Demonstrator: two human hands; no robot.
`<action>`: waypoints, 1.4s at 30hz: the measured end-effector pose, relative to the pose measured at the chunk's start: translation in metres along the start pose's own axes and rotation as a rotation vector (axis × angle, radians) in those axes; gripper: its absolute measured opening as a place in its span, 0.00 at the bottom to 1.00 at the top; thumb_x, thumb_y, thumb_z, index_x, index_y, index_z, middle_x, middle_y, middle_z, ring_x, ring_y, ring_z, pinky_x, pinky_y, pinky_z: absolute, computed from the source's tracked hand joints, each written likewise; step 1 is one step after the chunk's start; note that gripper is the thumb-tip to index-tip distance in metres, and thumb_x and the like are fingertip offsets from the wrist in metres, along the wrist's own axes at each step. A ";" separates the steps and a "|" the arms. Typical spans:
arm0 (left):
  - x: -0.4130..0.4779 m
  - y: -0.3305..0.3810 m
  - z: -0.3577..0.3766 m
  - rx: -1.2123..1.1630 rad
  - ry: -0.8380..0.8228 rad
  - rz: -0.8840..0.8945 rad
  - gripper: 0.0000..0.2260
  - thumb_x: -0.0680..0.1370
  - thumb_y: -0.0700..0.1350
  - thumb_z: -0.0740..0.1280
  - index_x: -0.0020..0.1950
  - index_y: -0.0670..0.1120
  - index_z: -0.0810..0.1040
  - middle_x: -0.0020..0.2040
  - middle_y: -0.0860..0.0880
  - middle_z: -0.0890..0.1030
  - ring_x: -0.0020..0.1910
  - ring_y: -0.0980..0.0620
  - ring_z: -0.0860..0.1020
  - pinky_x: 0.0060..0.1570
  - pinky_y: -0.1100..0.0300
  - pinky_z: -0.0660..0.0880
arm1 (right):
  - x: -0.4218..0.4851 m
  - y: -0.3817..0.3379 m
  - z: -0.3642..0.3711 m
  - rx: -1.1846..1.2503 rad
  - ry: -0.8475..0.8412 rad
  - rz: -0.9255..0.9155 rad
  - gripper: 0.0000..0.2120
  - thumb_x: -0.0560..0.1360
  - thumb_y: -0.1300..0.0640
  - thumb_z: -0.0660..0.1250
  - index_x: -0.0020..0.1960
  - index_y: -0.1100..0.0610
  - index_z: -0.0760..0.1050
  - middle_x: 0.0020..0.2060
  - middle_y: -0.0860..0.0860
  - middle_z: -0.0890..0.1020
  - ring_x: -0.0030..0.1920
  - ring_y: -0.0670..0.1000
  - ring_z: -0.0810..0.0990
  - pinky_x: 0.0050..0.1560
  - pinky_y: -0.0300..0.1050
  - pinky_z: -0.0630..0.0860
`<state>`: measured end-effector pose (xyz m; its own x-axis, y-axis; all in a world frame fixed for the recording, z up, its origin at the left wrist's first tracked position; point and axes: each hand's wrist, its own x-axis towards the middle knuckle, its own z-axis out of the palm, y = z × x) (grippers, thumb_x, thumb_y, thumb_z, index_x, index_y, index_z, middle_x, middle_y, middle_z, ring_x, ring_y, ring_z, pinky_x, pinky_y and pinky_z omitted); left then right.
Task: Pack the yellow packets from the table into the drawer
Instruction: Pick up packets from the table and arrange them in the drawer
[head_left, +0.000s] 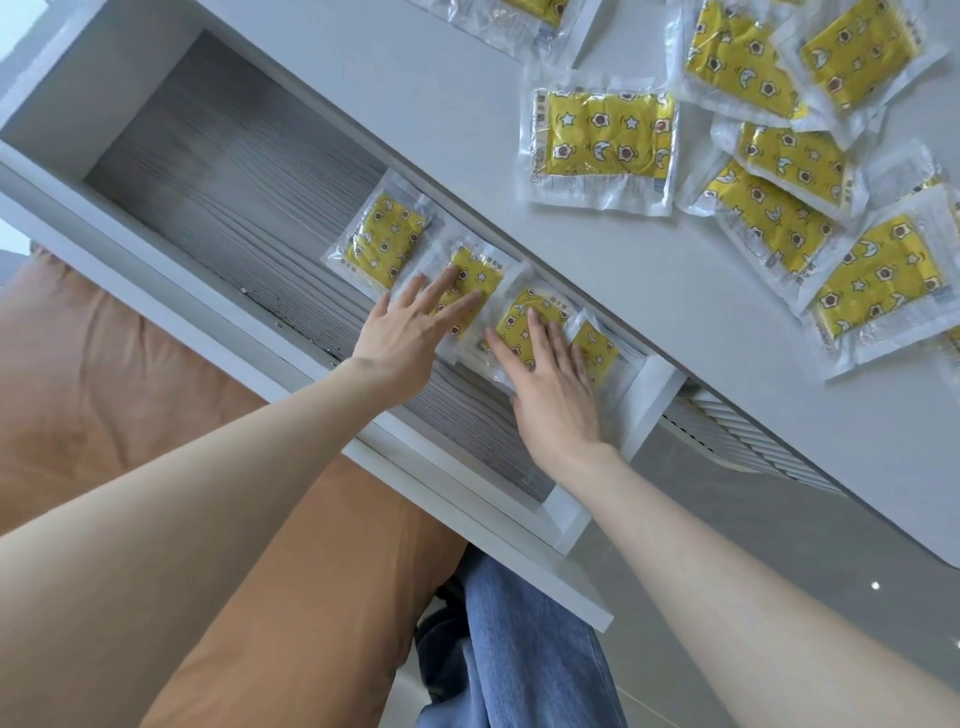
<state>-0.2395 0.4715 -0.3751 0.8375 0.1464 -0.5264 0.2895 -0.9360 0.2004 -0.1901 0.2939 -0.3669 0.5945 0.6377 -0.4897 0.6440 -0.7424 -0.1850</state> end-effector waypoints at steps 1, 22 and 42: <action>-0.001 0.001 -0.001 -0.016 -0.007 -0.005 0.39 0.77 0.36 0.62 0.76 0.61 0.41 0.78 0.52 0.39 0.78 0.45 0.44 0.75 0.44 0.52 | 0.000 -0.001 -0.001 0.013 -0.007 0.003 0.44 0.77 0.65 0.64 0.77 0.41 0.39 0.77 0.57 0.37 0.77 0.59 0.39 0.76 0.55 0.43; -0.198 0.076 -0.176 -0.465 0.275 -0.177 0.22 0.81 0.45 0.59 0.75 0.53 0.61 0.73 0.49 0.67 0.62 0.47 0.74 0.58 0.53 0.71 | -0.162 -0.041 -0.191 0.353 0.248 0.077 0.23 0.79 0.57 0.60 0.74 0.50 0.63 0.67 0.48 0.72 0.66 0.50 0.69 0.64 0.47 0.69; -0.320 0.264 -0.324 -0.578 0.392 -0.083 0.23 0.80 0.46 0.60 0.75 0.53 0.62 0.71 0.46 0.70 0.65 0.46 0.72 0.62 0.52 0.69 | -0.361 0.066 -0.374 0.421 0.464 0.233 0.20 0.78 0.58 0.61 0.70 0.49 0.68 0.66 0.49 0.73 0.67 0.53 0.68 0.59 0.48 0.69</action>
<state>-0.2803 0.2810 0.1141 0.8760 0.4163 -0.2436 0.4681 -0.6123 0.6371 -0.1819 0.0911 0.1158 0.9014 0.4036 -0.1567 0.2868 -0.8278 -0.4821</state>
